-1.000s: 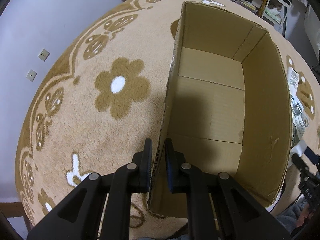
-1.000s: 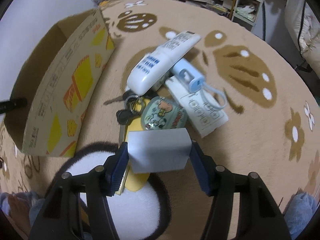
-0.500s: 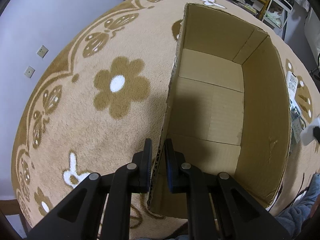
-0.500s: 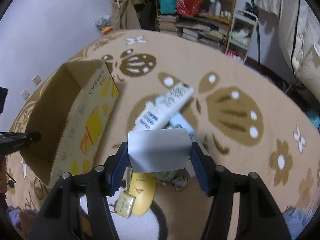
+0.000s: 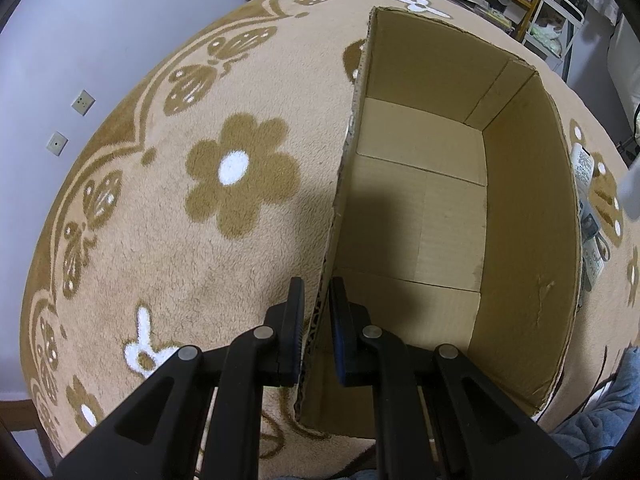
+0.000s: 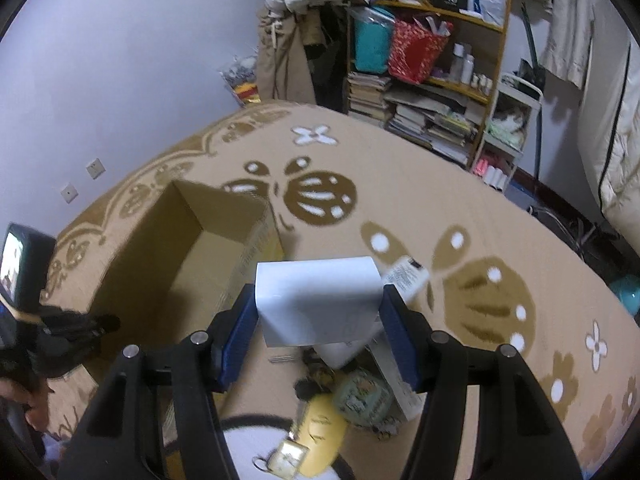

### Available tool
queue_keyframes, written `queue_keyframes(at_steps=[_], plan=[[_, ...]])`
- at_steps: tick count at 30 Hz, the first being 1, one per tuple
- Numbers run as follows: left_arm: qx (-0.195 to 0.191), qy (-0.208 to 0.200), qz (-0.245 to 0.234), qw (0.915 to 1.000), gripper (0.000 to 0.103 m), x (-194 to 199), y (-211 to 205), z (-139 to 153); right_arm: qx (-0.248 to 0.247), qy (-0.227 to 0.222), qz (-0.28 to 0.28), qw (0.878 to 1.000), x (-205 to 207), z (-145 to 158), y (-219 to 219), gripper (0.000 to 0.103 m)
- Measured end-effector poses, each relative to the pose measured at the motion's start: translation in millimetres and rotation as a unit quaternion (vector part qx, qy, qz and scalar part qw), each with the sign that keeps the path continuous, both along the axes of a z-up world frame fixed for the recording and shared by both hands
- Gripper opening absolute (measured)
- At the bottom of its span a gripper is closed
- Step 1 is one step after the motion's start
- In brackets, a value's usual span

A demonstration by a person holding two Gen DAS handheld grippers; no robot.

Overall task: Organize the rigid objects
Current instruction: 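Lift the white charger with the right tool and release it into the box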

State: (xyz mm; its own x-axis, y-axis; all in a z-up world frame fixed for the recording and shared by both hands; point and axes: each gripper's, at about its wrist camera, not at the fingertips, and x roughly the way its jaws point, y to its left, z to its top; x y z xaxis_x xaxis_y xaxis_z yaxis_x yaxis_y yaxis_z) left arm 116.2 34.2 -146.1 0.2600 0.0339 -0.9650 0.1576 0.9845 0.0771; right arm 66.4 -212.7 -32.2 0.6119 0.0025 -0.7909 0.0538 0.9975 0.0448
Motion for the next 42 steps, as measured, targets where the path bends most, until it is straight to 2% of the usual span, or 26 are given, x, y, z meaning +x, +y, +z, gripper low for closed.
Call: queue_keyframes(at_steps=[10,21,27,29,36,42], plan=[[-0.004,0.0,0.0,1.0,0.011,0.6,0.4,-0.7,0.023,-0.037,0.033,0.998,27.3,21.9,38.6,0.065],[-0.012,0.003,0.003,0.9999,0.011,1.8,2.8,-2.2,0.071,-0.022,0.049,0.996,41.9,1.0,65.9,0.065],[-0.014,0.003,0.003,0.9999,0.011,1.8,2.9,-2.5,0.052,-0.002,0.054,0.997,52.0,-20.1,80.3,0.066],[-0.015,0.003,0.003,0.9999,0.011,1.9,3.2,-2.7,0.039,-0.006,0.06,0.997,53.9,-21.9,85.2,0.065],[-0.016,0.003,0.006,0.9998,0.011,3.1,3.7,-3.1,0.036,-0.012,0.084,0.996,57.3,-20.5,98.2,0.065],[-0.024,0.005,0.01,0.9997,0.012,3.4,6.5,-3.5,0.032,0.006,0.09,0.995,63.6,-31.8,106.7,0.065]])
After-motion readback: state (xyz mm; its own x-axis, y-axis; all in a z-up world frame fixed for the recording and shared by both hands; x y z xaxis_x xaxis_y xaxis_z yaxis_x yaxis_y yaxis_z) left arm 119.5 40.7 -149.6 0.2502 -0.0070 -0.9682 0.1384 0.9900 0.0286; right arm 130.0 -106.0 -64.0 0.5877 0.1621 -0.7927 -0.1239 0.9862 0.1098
